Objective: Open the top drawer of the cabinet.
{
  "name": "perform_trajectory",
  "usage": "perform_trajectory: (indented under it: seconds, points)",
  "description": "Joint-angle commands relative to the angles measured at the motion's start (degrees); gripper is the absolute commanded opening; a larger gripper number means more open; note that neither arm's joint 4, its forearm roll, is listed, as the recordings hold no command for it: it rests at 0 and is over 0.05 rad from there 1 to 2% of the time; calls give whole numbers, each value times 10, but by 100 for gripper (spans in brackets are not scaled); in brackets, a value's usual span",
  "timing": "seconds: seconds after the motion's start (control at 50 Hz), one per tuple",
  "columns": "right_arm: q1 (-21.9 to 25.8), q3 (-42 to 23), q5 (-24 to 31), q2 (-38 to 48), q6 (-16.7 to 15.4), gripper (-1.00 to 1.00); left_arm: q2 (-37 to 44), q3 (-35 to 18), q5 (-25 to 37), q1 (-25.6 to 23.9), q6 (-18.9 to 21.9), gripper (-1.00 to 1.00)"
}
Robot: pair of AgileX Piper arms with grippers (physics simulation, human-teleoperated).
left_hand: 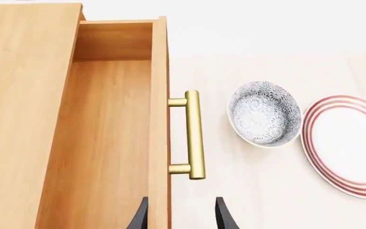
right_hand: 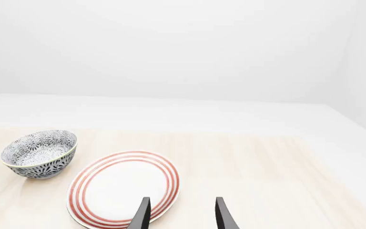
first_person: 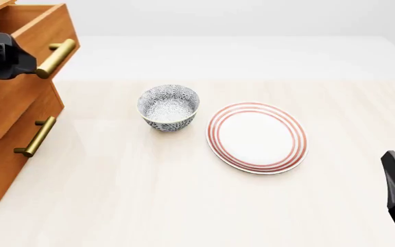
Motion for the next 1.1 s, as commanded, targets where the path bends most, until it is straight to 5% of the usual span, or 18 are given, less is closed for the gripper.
perform_trajectory:
  seconds: [0.02, 1.1]
  points:
    - [0, 0, 0, 0, 0, 100, 9, 7, 5, -30, 0, 100]
    - [0, 0, 1, 0, 0, 100, 62, 7, -13, -178, -7, 100]
